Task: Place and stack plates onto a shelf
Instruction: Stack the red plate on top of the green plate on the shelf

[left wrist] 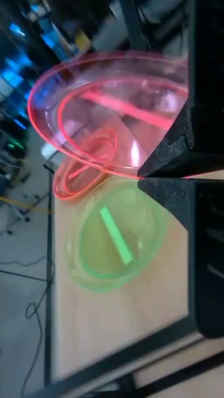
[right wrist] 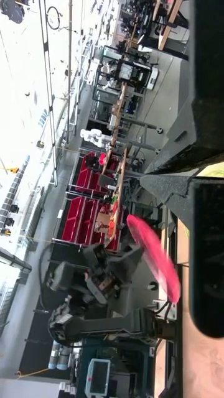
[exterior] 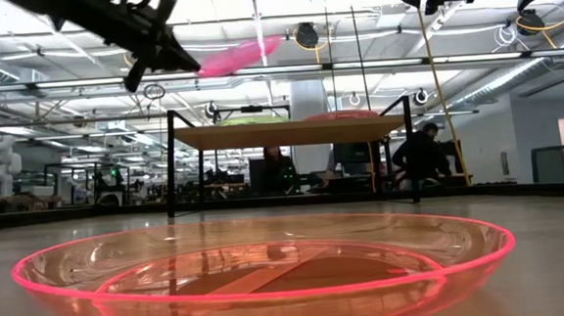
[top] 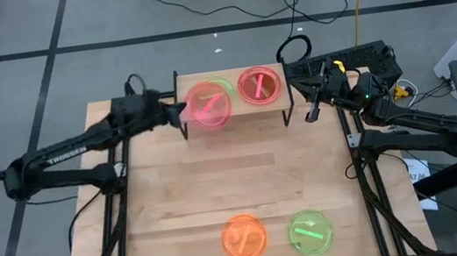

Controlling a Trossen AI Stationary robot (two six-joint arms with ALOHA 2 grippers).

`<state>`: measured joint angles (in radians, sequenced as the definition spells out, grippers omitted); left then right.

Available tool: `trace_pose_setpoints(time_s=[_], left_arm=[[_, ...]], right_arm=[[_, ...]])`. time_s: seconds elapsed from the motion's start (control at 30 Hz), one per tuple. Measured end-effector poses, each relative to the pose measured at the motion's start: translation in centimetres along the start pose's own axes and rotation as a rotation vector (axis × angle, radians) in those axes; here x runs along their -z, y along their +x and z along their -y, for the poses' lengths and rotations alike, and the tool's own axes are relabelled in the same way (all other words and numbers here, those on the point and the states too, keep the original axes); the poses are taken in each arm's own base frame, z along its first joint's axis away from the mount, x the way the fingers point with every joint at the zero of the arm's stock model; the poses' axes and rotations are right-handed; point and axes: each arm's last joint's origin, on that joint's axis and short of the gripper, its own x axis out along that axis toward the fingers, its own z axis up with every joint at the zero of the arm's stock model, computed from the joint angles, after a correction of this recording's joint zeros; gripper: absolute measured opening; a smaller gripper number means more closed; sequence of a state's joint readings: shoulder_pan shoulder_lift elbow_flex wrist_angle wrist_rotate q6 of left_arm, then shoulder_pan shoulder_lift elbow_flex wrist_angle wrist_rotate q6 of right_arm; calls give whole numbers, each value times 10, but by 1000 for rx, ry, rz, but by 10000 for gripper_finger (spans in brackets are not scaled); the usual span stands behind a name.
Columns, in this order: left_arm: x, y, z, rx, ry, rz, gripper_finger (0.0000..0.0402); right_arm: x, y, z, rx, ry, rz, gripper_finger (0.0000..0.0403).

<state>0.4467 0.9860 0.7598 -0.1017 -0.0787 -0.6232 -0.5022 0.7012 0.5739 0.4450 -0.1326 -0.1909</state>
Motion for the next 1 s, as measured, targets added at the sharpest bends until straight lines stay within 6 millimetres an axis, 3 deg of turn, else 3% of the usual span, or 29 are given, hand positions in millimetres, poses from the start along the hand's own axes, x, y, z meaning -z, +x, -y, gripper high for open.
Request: trace_pose_setpoints(time_s=[0.17, 0.27, 0.53, 1.0], left_arm=[[-32, 24, 7, -92, 100, -53, 1], [-45, 42, 1, -158, 130, -83, 1], [-53, 82, -26, -243, 130, -157, 1], [-54, 88, -40, -290, 134, -174, 25]], right_arm=[[0, 0, 0, 0, 3, 0, 0], [0, 0, 0, 0, 15, 0, 0], [0, 0, 0, 0, 22, 0, 0], [0, 0, 0, -1, 21, -1, 0]])
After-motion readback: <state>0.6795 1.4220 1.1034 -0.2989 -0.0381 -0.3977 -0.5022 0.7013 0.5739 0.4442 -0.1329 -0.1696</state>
